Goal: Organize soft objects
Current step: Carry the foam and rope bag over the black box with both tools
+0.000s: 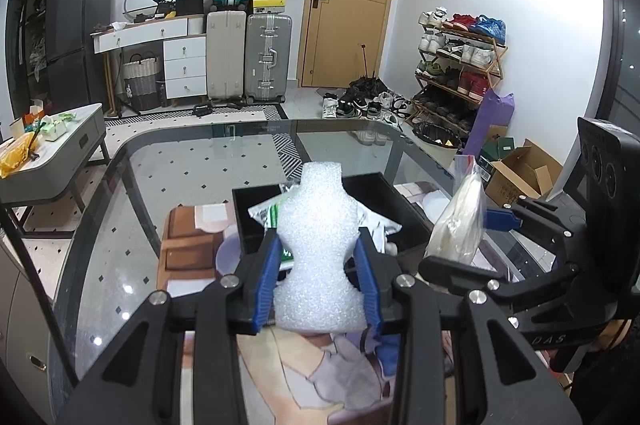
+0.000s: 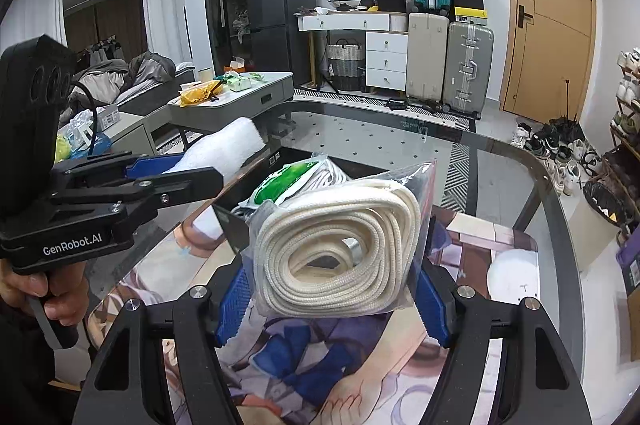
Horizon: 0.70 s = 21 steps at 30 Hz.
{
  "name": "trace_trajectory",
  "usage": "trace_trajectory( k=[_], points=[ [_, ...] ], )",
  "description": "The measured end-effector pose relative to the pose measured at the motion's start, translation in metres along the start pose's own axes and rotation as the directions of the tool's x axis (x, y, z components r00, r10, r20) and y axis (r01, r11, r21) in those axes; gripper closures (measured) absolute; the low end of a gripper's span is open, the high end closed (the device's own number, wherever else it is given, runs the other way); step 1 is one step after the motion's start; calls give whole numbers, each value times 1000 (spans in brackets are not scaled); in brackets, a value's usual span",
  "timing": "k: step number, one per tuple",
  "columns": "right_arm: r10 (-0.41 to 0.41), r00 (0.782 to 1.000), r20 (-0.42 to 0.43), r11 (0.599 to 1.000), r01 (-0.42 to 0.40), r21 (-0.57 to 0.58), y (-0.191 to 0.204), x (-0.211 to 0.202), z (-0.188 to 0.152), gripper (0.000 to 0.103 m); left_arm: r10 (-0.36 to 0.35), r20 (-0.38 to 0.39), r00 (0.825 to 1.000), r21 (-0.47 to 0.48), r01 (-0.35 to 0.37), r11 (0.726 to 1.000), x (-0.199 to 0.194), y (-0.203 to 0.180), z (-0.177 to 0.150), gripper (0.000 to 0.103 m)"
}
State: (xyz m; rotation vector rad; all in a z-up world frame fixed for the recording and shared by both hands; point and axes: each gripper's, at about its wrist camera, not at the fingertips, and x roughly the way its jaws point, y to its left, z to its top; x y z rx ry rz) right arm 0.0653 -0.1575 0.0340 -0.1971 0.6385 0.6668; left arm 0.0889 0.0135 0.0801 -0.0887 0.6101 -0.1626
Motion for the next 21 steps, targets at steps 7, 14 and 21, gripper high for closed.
trace_trajectory(
  k=[7, 14, 21],
  points=[
    [2, 1000, -15, 1000, -2, -9, -10, 15, 14, 31, 3, -14, 1000, -9, -3, 1000, 21, 4, 11, 68],
    [5, 999, -41, 1000, -6, -25, -17, 39, 26, 31, 2, -27, 1000, -15, -3, 1000, 40, 9, 20, 68],
    [22, 997, -79, 998, -26, -56, -21, 67, 34, 31, 8, -40, 999, -36, -9, 999, 61, 15, 23, 68]
  ],
)
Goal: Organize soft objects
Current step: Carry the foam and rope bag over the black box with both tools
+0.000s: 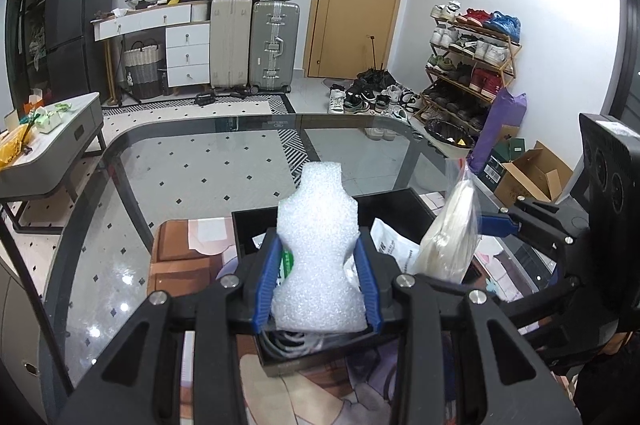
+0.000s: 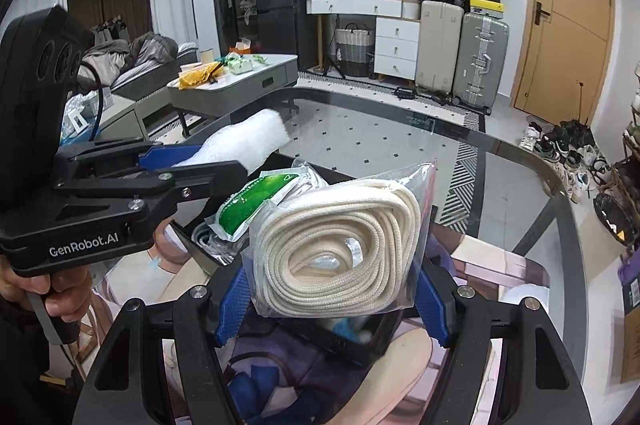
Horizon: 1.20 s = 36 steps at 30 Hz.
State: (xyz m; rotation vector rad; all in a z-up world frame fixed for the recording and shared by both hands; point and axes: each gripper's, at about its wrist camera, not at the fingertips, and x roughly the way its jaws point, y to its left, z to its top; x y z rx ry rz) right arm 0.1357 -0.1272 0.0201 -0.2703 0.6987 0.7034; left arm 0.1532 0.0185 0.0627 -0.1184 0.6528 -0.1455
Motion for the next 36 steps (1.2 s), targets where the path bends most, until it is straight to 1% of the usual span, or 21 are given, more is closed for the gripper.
trace_trajectory(
  k=[8, 11, 14, 21, 26, 31, 33, 34, 36],
  points=[
    [24, 999, -36, 999, -26, -40, -4, 24, 8, 31, -15, -30, 999, -20, 14, 1000, 22, 6, -4, 68],
    [19, 999, -35, 999, -21, -45, -5, 30, 9, 31, -19, -38, 999, -22, 18, 1000, 27, 6, -6, 68],
    [3, 998, -57, 998, -6, -55, -6, 39, 9, 31, -26, -46, 999, -25, 25, 999, 31, 7, -5, 68],
    [24, 995, -100, 994, -34, -105, -6, 60, 9, 31, -37, -55, 998, -20, 36, 999, 37, 8, -6, 68],
    [66, 989, -134, 991, -81, -111, -12, 70, 10, 31, -36, -59, 998, -10, 36, 999, 40, 7, -7, 68],
    [88, 984, -153, 989, -105, -108, -15, 70, 11, 31, -29, -67, 997, 4, 30, 1000, 43, 5, -8, 67],
    [86, 984, -156, 989, -104, -109, -14, 70, 12, 31, -30, -71, 997, 6, 31, 1000, 44, 6, -8, 67],
    [80, 985, -155, 989, -98, -111, -14, 69, 12, 29, -31, -72, 997, 4, 31, 999, 43, 6, -8, 67],
    [18, 992, -127, 990, -35, -139, -9, 67, 13, 22, -32, -72, 997, 8, 33, 999, 43, 6, -7, 67]
  ],
)
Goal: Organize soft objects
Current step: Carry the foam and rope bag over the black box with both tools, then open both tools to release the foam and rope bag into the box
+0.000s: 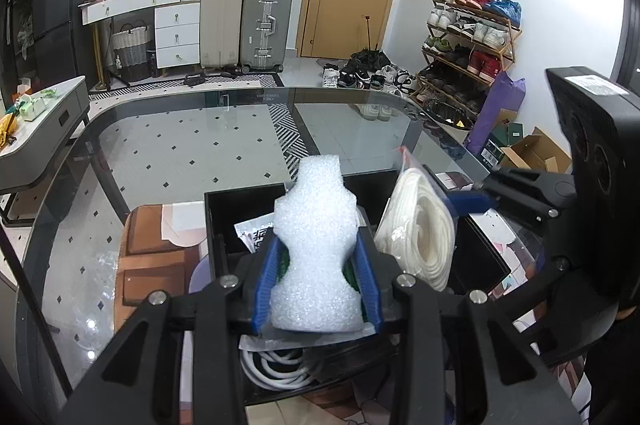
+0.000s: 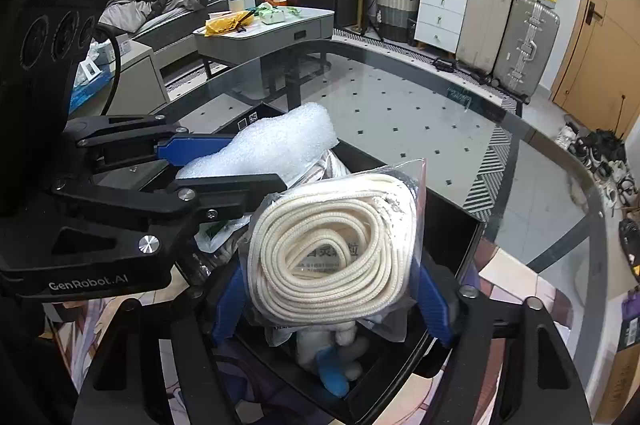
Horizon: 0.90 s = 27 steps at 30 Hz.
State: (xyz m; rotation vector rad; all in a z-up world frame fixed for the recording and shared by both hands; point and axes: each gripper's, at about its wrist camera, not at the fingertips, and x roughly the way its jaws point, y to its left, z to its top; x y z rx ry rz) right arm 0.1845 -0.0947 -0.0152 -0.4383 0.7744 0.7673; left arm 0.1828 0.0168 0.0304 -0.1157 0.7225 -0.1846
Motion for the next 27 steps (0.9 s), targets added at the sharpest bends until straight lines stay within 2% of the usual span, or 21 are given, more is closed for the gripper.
trace_trajectory(
  k=[2, 5, 8, 12, 15, 17, 18, 19, 27],
  points=[
    [-41, 999, 26, 999, 42, -13, 4, -4, -1, 16, 2, -2, 1000, 4, -2, 1000, -1, -1, -1, 67],
    [-33, 998, 45, 999, 33, -9, 4, -11, -3, 14, 5, 0, 1000, 10, -5, 1000, -3, -1, -1, 67],
    [-71, 995, 64, 997, 72, -14, 6, -19, -6, 9, 11, 0, 1000, 14, -11, 1000, -6, -3, 0, 65],
    [-101, 992, 81, 995, 101, 2, 5, -28, -10, 6, 26, 4, 1000, 31, -26, 999, -9, -5, -1, 45],
    [-125, 987, 105, 992, 123, 26, 4, -37, -15, 5, 17, -1, 1000, 33, -17, 999, -14, -5, -2, 40],
    [-140, 983, 116, 990, 136, 45, 3, -44, -19, 3, 31, 10, 999, 35, -31, 999, -17, -5, -2, 29],
    [-142, 982, 121, 989, 137, 50, 4, -46, -20, 3, 32, 22, 999, 36, -33, 999, -20, -5, -3, 17],
    [-146, 981, 130, 989, 139, 57, 4, -50, -22, 3, 32, 39, 999, 36, -33, 999, -24, -7, -4, 10],
    [-176, 969, 176, 978, 152, 142, 4, -70, -35, 2, 62, 88, 994, 41, -66, 997, -49, -5, -10, 4]
  ],
)
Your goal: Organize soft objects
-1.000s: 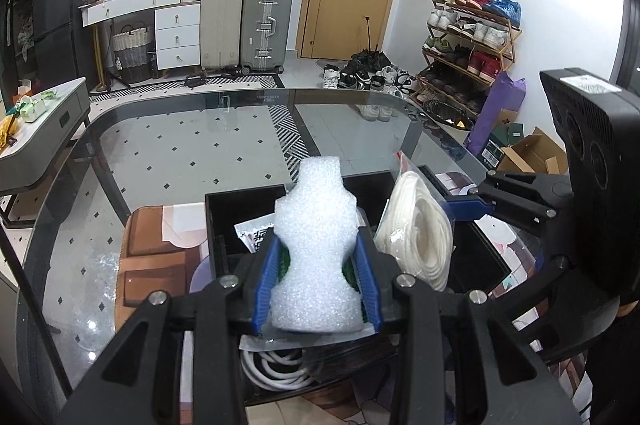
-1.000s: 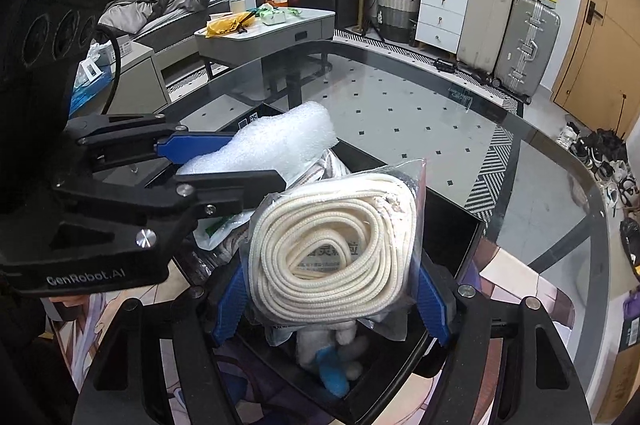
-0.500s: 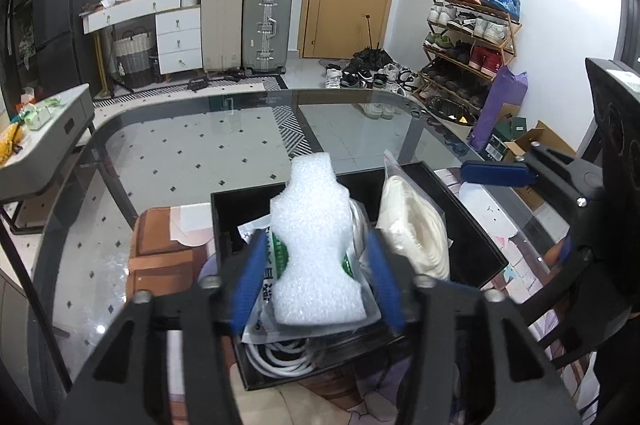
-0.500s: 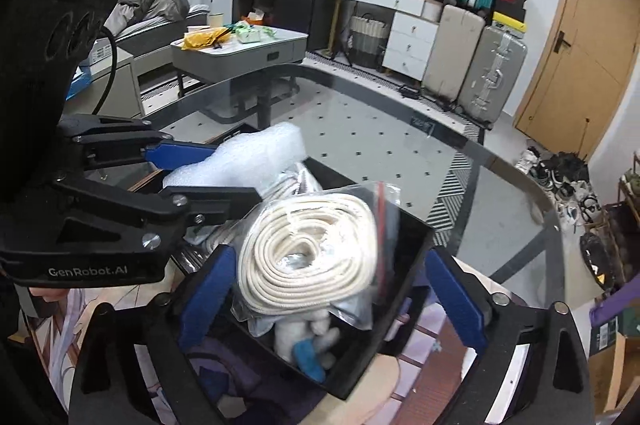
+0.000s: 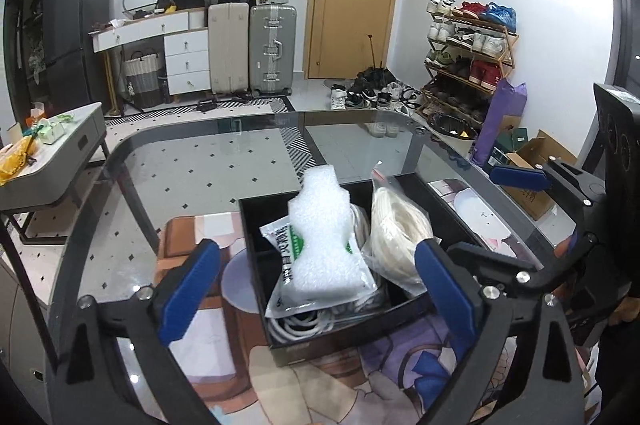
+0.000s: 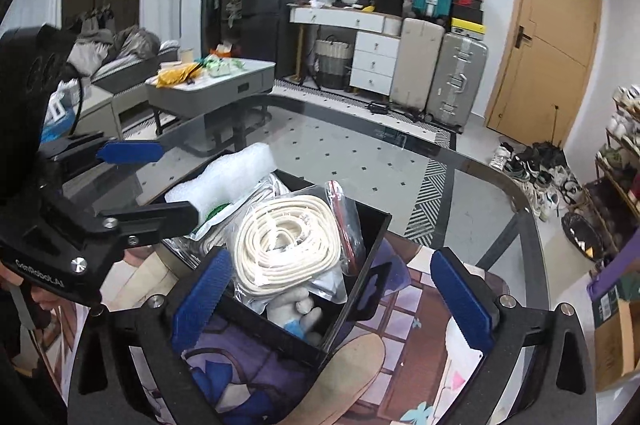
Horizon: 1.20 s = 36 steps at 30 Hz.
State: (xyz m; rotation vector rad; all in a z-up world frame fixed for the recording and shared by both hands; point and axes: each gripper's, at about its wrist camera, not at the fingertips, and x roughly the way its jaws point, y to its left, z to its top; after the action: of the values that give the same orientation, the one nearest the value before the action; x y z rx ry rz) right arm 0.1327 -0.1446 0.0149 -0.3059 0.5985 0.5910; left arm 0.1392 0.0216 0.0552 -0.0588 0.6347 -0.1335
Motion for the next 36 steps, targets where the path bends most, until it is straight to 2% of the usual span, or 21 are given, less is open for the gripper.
trace_trajectory(
  k=[4, 14, 22, 26, 28, 36],
  points=[
    [-11, 999, 32, 999, 9, 42, 4, -9, -5, 1, 31, 11, 999, 5, -31, 1000, -8, 2, -6, 0],
    [-10, 996, 91, 996, 2, 87, 12, -28, -19, 1, 95, 40, 995, 25, -96, 995, -19, 2, -32, 0],
    [-16, 993, 117, 995, 4, 99, 15, -34, -34, 1, 96, 55, 994, -11, -96, 995, -17, 7, -53, 0],
    [-23, 991, 129, 994, 9, 110, 14, -35, -41, 1, 121, 87, 989, 3, -122, 993, -17, 5, -60, 0],
    [-23, 991, 132, 993, 7, 117, 14, -36, -44, 1, 109, 103, 989, -6, -109, 994, -18, 5, -63, 0],
    [-15, 989, 147, 993, -3, 121, 15, -31, -52, 1, 103, 130, 986, -17, -101, 995, -23, 8, -63, 0]
  ],
)
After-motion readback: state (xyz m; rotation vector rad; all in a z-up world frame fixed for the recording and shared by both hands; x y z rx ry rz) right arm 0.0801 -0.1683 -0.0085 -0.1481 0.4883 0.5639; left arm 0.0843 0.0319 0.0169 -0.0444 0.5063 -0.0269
